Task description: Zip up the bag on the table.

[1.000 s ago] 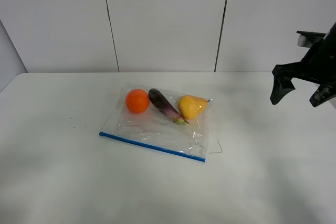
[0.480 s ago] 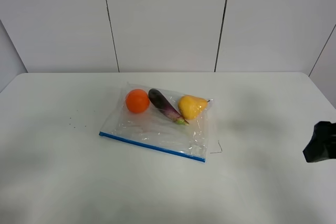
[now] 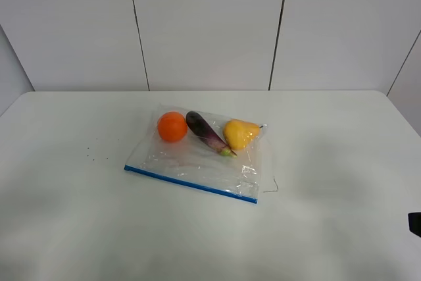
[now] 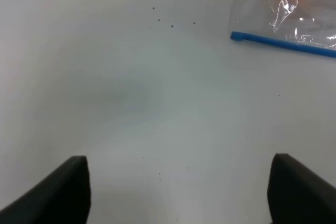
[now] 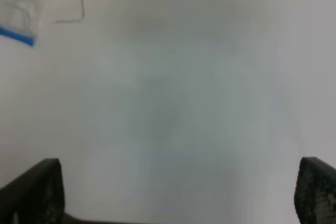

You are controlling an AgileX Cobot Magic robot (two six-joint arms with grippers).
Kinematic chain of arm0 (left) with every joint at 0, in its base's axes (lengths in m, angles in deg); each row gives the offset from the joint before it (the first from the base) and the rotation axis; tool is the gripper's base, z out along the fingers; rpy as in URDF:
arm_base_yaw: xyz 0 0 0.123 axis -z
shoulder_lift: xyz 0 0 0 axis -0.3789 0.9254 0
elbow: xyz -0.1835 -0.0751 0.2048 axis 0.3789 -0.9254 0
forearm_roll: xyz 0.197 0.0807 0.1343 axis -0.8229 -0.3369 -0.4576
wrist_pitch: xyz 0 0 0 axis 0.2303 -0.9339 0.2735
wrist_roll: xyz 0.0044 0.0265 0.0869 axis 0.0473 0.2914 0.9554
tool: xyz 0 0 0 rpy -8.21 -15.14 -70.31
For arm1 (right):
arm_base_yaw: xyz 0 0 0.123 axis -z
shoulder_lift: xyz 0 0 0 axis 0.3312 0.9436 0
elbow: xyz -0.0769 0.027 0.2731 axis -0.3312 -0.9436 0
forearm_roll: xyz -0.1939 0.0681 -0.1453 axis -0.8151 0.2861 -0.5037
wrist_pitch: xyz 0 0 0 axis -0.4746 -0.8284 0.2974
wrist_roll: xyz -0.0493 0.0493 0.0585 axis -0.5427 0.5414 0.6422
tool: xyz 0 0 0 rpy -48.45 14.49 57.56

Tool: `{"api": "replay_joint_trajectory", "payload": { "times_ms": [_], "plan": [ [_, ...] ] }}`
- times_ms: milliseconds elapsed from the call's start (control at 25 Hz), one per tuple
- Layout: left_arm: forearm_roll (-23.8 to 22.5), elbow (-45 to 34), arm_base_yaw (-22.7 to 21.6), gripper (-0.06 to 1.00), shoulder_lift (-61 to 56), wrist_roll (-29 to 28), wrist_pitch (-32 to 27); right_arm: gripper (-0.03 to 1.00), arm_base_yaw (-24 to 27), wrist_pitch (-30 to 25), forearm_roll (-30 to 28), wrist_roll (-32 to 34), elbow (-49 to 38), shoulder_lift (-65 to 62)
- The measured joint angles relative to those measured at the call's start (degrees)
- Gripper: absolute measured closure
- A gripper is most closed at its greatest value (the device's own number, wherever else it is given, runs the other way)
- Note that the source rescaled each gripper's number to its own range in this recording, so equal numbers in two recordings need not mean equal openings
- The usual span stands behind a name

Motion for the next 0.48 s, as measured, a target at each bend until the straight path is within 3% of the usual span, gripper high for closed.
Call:
{"api": "replay_joint_trajectory", "payload": {
  "times_ms": [480],
  "plan": [
    [0.0,0.0,0.0,-0.04,0.0,0.0,0.0,0.0,0.0,0.79,-1.43,0.98,-0.53,-20.28]
  ]
}}
